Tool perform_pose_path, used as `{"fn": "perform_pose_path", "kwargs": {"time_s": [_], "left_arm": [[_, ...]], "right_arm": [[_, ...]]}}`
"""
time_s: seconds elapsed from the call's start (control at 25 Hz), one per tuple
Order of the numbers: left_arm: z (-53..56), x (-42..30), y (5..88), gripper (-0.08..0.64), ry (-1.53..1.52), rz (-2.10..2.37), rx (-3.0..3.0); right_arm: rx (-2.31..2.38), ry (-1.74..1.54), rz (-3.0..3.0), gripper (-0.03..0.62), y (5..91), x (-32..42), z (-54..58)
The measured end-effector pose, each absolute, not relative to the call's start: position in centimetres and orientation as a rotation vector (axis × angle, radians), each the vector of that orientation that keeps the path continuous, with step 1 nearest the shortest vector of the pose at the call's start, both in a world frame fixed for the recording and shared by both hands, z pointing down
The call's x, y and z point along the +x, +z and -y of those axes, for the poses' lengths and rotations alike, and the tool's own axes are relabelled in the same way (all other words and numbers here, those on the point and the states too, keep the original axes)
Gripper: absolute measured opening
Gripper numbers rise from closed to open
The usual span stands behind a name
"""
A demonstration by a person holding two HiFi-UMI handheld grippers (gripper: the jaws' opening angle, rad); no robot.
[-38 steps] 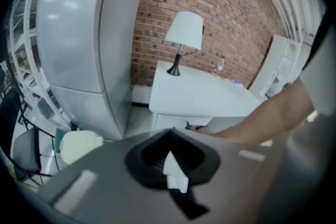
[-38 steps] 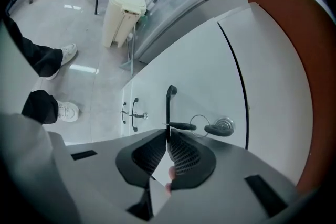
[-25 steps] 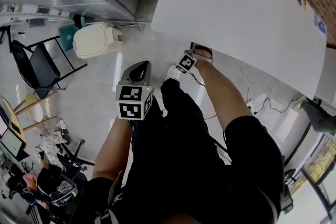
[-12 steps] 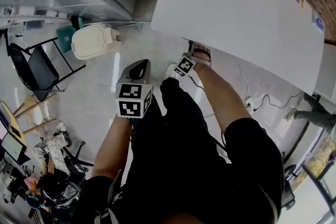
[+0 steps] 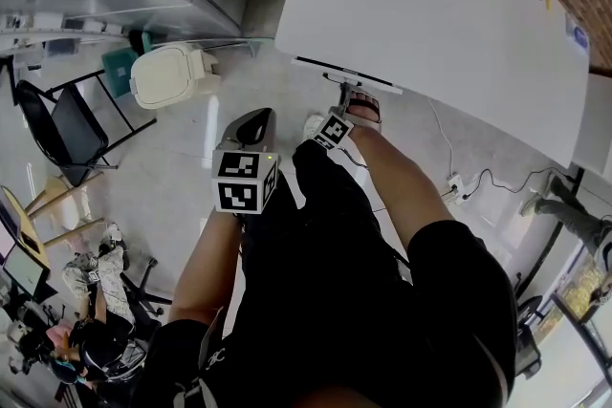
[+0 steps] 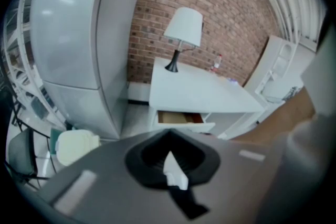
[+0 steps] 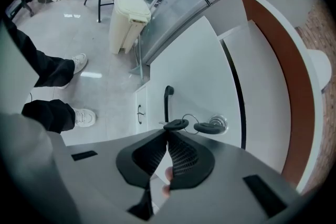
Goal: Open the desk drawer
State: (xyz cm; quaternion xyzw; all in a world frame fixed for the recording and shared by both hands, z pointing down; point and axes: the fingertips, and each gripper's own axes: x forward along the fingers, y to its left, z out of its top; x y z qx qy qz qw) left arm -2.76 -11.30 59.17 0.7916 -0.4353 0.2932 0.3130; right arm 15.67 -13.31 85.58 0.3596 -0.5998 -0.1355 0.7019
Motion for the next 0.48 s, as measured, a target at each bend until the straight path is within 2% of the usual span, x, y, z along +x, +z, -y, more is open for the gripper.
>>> {"fn": "perform_pose_path", "kwargs": {"time_s": [0.48], "left_arm": [[11.5,-3.6,59.6,-0.002,0.776,1.147,2.073]], "right_arm": [[0.765,-0.327,1.331,0.012,85.8,15.4,11.5]]}}
